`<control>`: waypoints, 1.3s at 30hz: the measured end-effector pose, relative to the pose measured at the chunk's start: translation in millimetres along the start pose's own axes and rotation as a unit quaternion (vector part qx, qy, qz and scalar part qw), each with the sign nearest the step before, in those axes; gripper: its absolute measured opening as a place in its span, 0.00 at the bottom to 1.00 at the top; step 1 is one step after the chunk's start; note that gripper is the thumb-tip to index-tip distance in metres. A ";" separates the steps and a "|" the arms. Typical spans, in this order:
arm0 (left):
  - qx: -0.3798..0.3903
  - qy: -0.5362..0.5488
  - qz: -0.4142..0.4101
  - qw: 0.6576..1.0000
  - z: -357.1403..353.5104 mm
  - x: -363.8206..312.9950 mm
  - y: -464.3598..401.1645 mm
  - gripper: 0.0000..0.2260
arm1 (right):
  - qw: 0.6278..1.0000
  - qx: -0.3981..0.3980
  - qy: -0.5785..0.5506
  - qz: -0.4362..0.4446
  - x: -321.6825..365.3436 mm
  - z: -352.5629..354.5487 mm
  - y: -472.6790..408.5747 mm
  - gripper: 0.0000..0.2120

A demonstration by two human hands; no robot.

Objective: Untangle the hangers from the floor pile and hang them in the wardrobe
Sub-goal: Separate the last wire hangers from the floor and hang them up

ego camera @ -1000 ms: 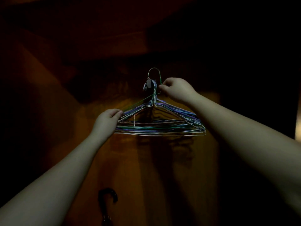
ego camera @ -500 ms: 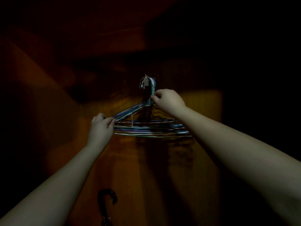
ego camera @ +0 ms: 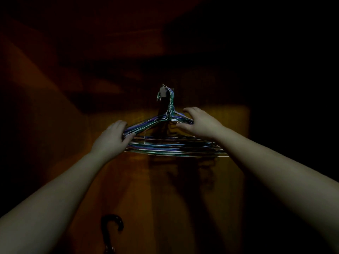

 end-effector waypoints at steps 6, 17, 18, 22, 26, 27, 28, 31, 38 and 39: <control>0.097 -0.019 0.016 0.995 -15.1 6.3 -22.8 0.33 | 0.988 0.131 -0.010 -0.080 -29.8 -24.6 2.6 0.43; 0.123 -0.002 0.049 0.991 -21.4 0.7 -17.5 0.23 | 0.989 0.108 0.030 -0.099 -31.9 -27.3 3.0 0.27; 0.123 0.001 0.052 0.991 -20.1 1.0 -16.3 0.24 | 0.988 0.112 0.026 -0.101 -32.1 -27.6 3.6 0.28; 0.114 0.018 0.059 0.992 -13.9 -1.4 -11.7 0.27 | 0.988 0.119 0.015 -0.100 -30.9 -25.6 5.5 0.30; 0.105 0.052 0.087 0.989 -7.2 -0.1 -2.5 0.34 | 0.987 0.109 0.004 -0.117 -31.6 -17.8 12.5 0.35; 0.103 0.065 0.094 0.988 -5.3 1.1 0.6 0.36 | 0.986 0.108 0.005 -0.127 -32.8 -15.8 16.2 0.38; 0.100 0.074 0.100 0.987 -2.4 1.4 4.6 0.37 | 0.985 0.107 0.009 -0.137 -33.7 -13.2 20.8 0.41; 0.082 0.046 0.108 0.990 8.2 2.4 21.7 0.38 | 0.981 0.094 0.024 -0.167 -34.2 -2.7 39.4 0.45; 0.038 0.089 0.065 0.993 22.8 -21.5 98.7 0.23 | 0.986 0.030 0.056 -0.156 9.8 16.4 119.8 0.27; 0.061 0.107 0.062 0.990 17.5 -28.1 114.2 0.23 | 0.987 0.053 0.040 -0.148 18.5 9.1 134.7 0.26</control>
Point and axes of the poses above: each hand's wrist, its own y-axis away from the middle knuckle, its own z-axis out of the back of the hand, x = y × z, the point moved 9 cm from there along -y, towards the middle knuckle, and after that the axes turned 11 degrees about x, right-handed, at the moved point
